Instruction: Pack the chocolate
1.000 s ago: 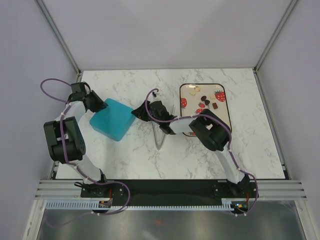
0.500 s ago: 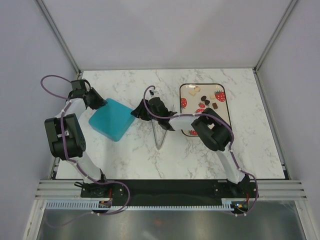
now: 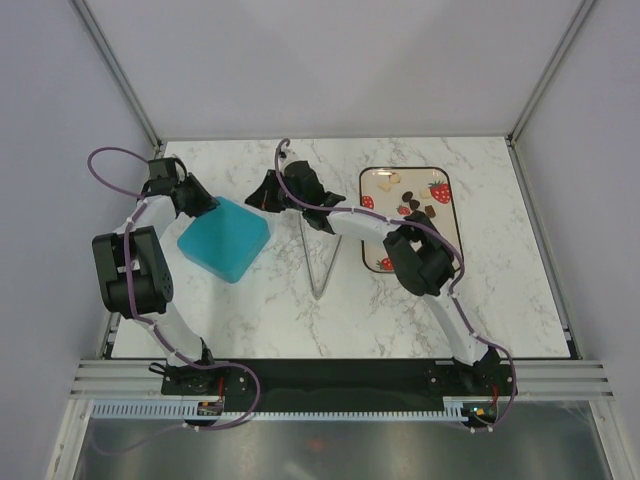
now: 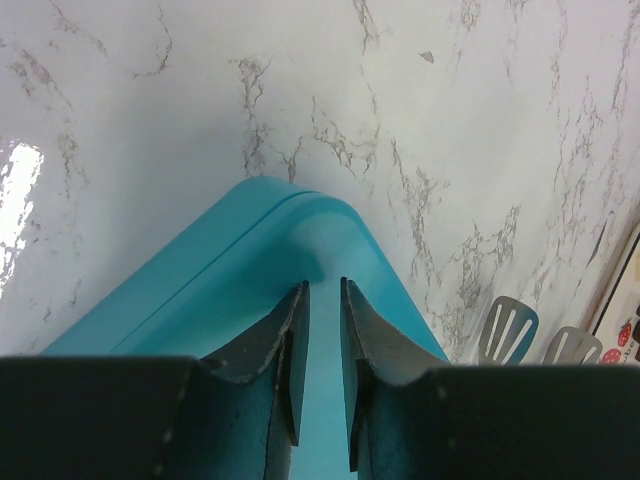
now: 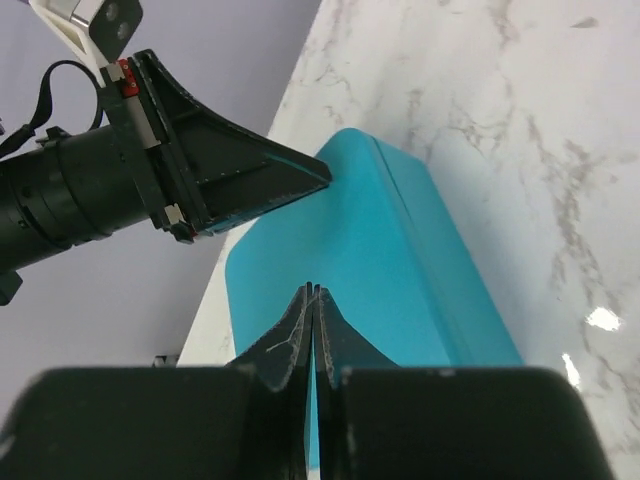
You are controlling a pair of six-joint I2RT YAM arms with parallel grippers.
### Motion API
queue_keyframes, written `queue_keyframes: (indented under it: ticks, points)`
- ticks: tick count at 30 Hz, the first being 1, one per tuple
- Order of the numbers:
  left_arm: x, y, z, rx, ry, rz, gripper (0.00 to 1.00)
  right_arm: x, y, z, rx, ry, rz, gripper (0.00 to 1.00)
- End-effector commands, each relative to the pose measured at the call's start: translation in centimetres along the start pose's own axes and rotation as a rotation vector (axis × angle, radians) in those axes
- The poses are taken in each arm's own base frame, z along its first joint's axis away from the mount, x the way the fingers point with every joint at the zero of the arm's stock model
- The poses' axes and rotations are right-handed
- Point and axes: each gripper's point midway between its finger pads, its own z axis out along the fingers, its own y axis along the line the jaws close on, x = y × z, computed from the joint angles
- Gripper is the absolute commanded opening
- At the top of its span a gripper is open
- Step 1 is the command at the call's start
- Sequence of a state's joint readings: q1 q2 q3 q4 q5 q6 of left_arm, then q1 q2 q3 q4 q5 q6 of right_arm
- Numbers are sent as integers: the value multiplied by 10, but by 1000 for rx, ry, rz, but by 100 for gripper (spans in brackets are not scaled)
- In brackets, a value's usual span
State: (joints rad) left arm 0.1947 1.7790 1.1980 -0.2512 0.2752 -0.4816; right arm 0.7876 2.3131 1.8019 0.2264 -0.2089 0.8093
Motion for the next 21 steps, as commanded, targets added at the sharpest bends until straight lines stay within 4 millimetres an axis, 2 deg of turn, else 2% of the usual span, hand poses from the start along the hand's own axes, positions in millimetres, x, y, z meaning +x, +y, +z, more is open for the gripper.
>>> queue_keyframes:
  ticks: [1,2,3,5,6,8,10,13,15,16,18,19,21]
  points:
    - [36,29,11,-100,113,-2,27,47,-17,24,-38,121,56,3]
    - [38,31,11,-105,118,-4,27,56,-19,28,-49,141,81,3]
    - [39,32,12,-108,122,-9,27,75,-32,36,-37,174,121,4]
    - [44,36,14,-121,132,-22,27,93,-51,42,8,203,141,3]
    - [47,39,14,-135,141,-27,27,107,-67,42,55,227,148,2]
    - [49,42,14,-147,147,-30,27,110,-79,40,100,221,137,1]
    - [47,45,12,-174,149,-32,27,108,-82,36,117,221,117,1]
    - [46,47,9,-198,157,-31,27,94,-66,31,98,205,92,2]
    - [35,35,5,-157,134,-31,27,81,-51,29,72,184,67,3]
    - [22,23,2,-126,105,-21,27,77,-47,28,63,178,61,2]
    - [3,-4,-12,-37,62,-12,26,70,-40,26,50,165,53,3]
    - [-17,-25,-24,16,13,7,26,70,-39,26,49,164,50,3]
    - [-30,-44,-38,61,-22,26,24,72,-41,24,53,168,48,2]
